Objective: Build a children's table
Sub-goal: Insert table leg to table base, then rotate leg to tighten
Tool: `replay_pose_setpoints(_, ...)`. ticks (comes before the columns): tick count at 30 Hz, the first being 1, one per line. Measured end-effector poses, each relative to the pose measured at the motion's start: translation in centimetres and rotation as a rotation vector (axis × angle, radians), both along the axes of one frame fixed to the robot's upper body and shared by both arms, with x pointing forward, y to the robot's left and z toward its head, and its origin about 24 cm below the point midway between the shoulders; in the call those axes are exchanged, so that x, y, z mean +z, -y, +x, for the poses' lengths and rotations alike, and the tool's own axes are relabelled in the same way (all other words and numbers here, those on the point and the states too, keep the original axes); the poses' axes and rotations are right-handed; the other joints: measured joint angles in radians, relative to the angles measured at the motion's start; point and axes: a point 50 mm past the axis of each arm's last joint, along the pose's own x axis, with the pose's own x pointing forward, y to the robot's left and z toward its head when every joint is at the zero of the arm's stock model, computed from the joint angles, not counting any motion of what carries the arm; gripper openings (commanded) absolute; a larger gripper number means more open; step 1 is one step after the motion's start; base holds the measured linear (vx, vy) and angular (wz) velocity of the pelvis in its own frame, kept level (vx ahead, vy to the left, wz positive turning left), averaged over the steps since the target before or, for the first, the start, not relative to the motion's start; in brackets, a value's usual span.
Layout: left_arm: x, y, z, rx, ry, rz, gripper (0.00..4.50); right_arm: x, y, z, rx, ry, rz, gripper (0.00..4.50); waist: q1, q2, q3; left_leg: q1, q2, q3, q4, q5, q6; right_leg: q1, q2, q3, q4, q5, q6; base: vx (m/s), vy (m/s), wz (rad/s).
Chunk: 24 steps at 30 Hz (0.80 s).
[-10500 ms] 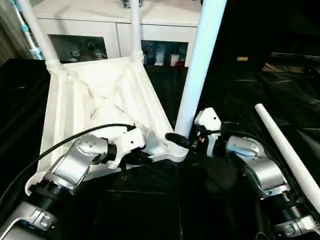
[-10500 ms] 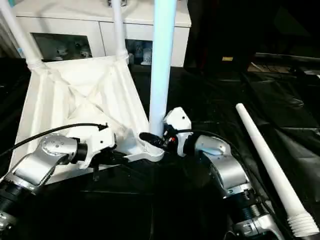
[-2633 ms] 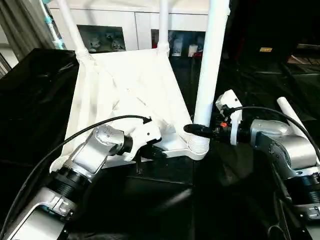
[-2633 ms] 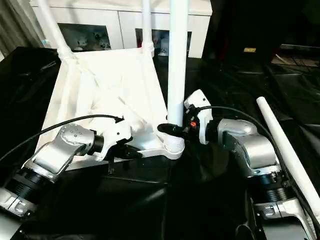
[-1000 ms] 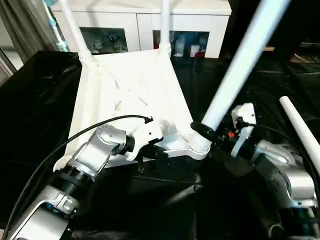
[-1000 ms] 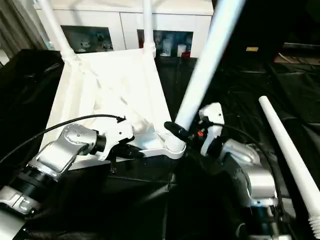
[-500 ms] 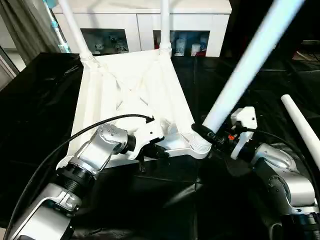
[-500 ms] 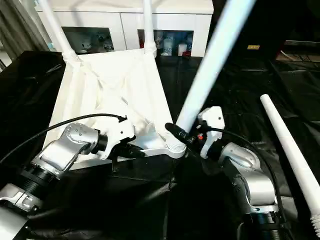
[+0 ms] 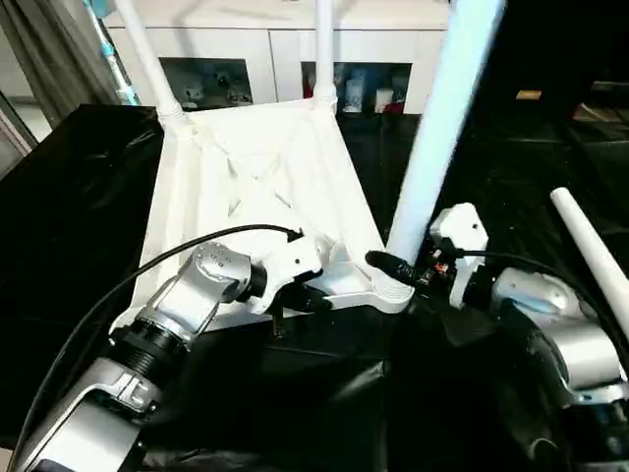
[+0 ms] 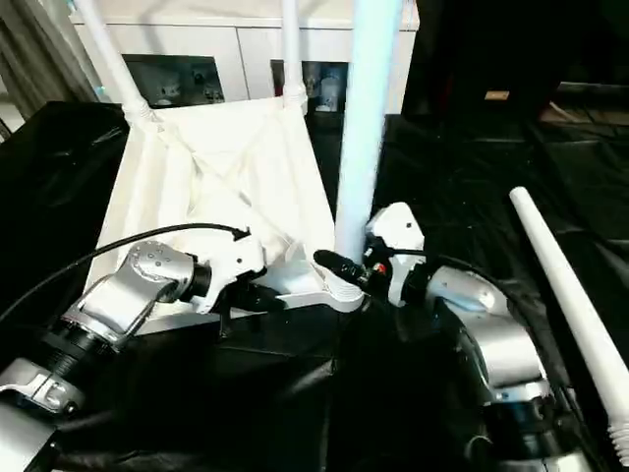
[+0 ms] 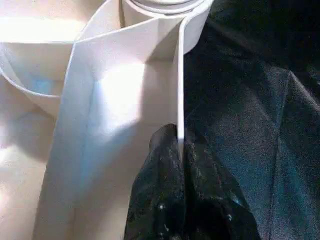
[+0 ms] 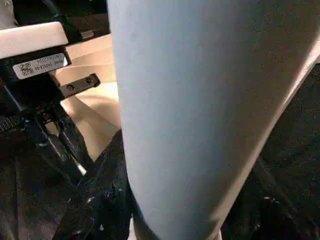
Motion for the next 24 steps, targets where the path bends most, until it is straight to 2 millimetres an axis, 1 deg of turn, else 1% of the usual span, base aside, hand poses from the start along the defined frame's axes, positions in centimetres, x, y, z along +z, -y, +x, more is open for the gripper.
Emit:
replay_pose_setpoints(2,0.0,-0.2,0.0,0.005,0.0,0.005,0.0,-0.1,-0.2,0.2,0.004,-0.007,0.004,1.84,-0.004,-0.005,-0.001,0.001,0.0,0.0,0.0,0.0,0.0,0.0,0.0,0.0,0.0,0.0,0.0,0.0,0.0,0.0)
replay_pose_setpoints(8,0.0,-0.9,-0.3,0.019,0.014,0.0,0.0,0.0,-0.7,0.5,0.021,-0.01,0.007,1.84,-0.013,-0.015,0.004,0.002,0.0,0.0,0.0,0.0,0.0,-0.003,0.0,0.0,0.0,0.0,0.0,0.0,0.0,0.0)
replay_pose_setpoints(14,0.1,-1.2,-0.7,0.026,0.011,-0.02,0.0,0.1,-0.8,0.2,0.03,-0.001,0.01,1.84,-0.019,-0.019,0.007,0.001,0.0,0.0,0.0,0.0,0.0,-0.003,0.0,0.0,0.0,0.0,0.0,0.0,0.0,0.0)
replay_pose_setpoints(18,0.0,-1.4,-0.8,0.028,0.009,-0.029,0.0,0.1,-0.9,0.0,0.03,0.003,0.012,1.84,-0.021,-0.023,0.009,0.002,0.0,0.0,-0.001,0.0,0.0,-0.004,0.0,0.0,0.0,0.0,0.0,0.0,0.0,0.0)
replay_pose_setpoints(21,0.1,-1.4,-0.9,0.028,0.012,-0.028,0.0,0.0,-1.0,-0.2,0.011,0.01,0.022,1.84,-0.022,-0.028,0.011,0.002,0.0,0.0,-0.002,0.0,0.0,-0.004,0.0,0.0,0.0,-0.001,0.001,0.0,0.0,0.0)
replay_pose_setpoints(22,0.1,-1.6,-0.9,0.035,0.011,-0.025,0.0,-0.2,-1.3,-0.2,-0.015,0.014,0.041,1.84,-0.023,-0.031,0.012,0.002,0.0,0.0,-0.003,0.0,0.0,-0.005,0.0,0.0,0.0,-0.001,0.001,0.0,0.0,0.0)
replay_pose_setpoints(24,0.1,-1.7,-0.9,0.047,0.012,-0.021,0.0,-0.4,-1.6,-0.1,-0.059,0.022,0.066,1.84,-0.025,-0.034,0.013,0.003,0.0,-0.001,-0.004,0.0,0.0,-0.006,0.0,0.0,0.0,-0.005,0.005,0.0,0.0,0.0)
